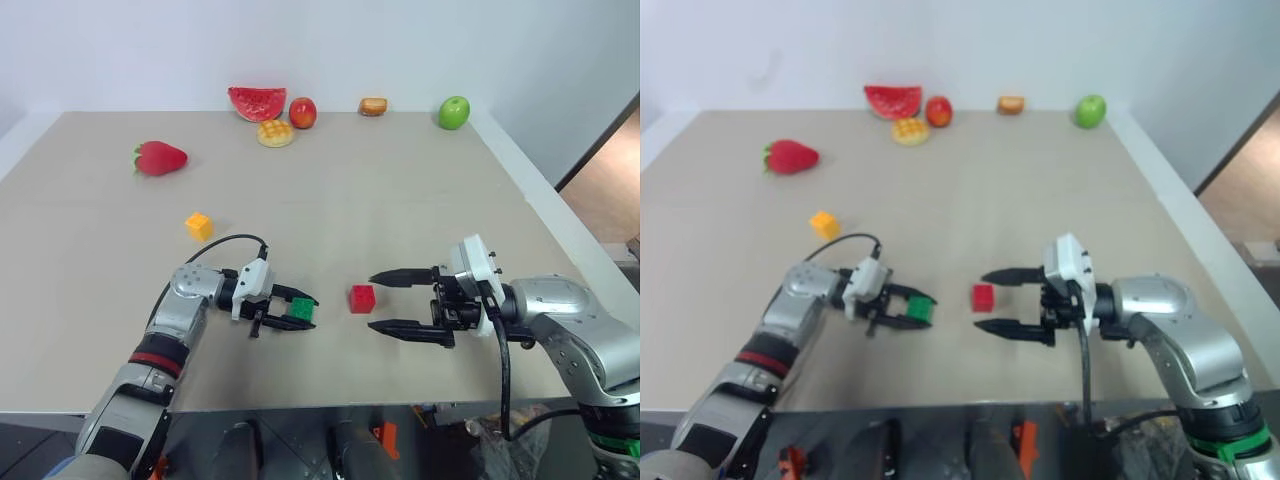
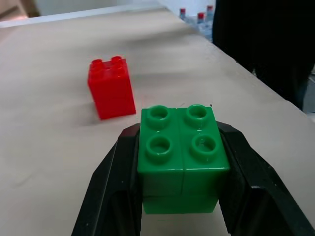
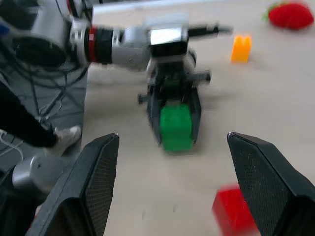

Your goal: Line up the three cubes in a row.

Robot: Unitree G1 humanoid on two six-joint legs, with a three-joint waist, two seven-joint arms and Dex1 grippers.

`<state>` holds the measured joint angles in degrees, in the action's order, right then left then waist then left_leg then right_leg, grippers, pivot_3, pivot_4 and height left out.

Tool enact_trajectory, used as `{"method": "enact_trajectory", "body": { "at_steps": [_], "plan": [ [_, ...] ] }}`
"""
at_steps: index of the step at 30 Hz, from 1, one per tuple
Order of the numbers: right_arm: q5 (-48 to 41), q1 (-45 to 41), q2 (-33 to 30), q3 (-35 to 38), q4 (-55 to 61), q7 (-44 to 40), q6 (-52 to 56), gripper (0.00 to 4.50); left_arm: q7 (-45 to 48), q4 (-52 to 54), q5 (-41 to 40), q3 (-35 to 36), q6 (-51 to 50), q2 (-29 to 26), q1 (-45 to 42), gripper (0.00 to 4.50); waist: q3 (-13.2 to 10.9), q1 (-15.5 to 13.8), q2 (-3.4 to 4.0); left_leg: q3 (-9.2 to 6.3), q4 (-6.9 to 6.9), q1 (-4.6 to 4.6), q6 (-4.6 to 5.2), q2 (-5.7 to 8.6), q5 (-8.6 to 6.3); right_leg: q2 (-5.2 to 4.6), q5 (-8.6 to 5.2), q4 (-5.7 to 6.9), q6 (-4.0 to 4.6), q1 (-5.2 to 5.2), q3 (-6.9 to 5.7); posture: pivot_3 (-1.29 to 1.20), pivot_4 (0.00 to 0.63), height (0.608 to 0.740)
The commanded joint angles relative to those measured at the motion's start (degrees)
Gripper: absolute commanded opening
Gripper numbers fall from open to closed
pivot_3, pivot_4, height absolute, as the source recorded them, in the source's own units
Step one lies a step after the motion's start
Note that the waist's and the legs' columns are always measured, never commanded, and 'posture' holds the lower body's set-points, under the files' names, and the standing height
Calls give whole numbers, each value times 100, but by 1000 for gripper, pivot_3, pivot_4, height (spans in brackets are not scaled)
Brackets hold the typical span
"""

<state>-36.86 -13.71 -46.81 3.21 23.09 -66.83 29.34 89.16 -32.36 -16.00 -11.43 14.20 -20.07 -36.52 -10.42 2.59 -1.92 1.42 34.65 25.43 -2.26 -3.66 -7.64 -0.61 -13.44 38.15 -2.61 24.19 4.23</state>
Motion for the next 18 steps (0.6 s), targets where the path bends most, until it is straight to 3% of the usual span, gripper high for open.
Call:
{"method": "enact_trajectory", "body": {
  "at_steps": [1, 18],
  "plan": [
    [54, 123, -246, 332, -139, -209, -251, 3627, -200, -354, 174, 82, 420, 100, -280, 1341, 0, -3, 0, -1, 1, -1, 0, 0, 0, 0, 1, 0, -1, 0, 0, 0, 150, 740],
    [298, -71, -316, 400, -909, -350, -662, 3627, -924, -694, 350, 156, 490, 455, -365, 1341, 0, -2, 0, -2, 11, 0, 1, 2, 1, 0, 6, 0, -8, -6, 2, 0, 150, 740]
  ]
}}
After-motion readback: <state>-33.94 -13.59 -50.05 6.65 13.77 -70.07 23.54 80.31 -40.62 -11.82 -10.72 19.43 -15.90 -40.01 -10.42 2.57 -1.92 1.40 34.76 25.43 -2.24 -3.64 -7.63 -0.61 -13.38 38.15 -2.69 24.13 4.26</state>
